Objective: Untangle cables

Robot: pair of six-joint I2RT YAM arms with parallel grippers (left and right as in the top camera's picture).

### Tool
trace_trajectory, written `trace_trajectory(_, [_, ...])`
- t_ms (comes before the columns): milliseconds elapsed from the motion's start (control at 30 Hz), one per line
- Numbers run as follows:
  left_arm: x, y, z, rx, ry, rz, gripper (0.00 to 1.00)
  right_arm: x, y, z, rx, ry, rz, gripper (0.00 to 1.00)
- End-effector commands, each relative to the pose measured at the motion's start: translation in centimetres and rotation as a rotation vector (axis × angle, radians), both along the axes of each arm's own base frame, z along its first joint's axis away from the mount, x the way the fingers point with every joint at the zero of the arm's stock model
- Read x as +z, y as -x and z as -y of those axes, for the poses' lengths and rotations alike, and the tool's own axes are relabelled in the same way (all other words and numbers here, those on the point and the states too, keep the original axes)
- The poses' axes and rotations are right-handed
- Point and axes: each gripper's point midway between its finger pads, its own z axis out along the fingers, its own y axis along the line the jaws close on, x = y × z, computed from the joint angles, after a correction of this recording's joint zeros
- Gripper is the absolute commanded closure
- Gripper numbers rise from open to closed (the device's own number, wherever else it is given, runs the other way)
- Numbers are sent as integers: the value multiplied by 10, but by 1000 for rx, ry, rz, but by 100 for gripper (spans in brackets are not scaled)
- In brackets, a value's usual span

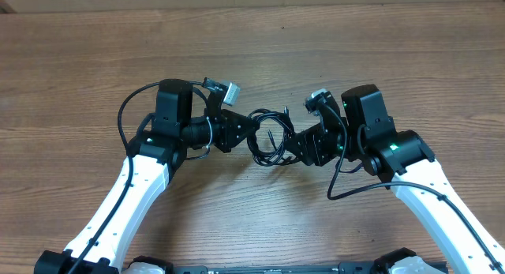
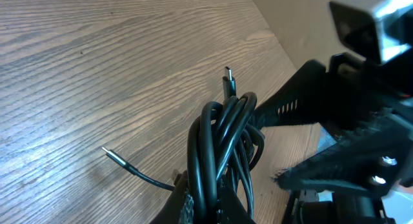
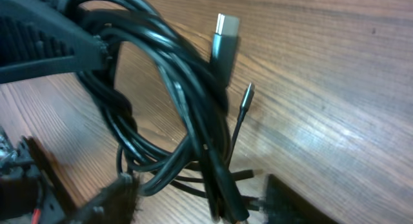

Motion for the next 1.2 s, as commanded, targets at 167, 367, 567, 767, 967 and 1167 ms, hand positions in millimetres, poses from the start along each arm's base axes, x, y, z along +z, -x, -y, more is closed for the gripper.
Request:
trace_trajectory(167, [27, 10, 12, -104, 85, 68, 96, -11, 5, -3, 24, 0, -45, 56])
trace_trajectory(367, [30, 9, 13, -110, 92, 83, 96, -15, 11, -4, 49, 1, -69, 84])
trace_trajectory(567, [18, -7, 4, -11, 12, 95, 96, -11, 17, -9, 80, -37, -87, 96])
trace_trajectory(767, [8, -23, -8, 84, -72, 119, 96, 4, 32, -21, 143, -130, -129, 96])
trace_trajectory(967, [-3, -35, -22, 166, -162, 138, 96, 12, 40, -18, 137, -116, -177, 96])
trace_trajectory(1167, [-5, -34, -21, 169, -172, 135, 96, 37, 54, -35, 226, -265, -211, 96])
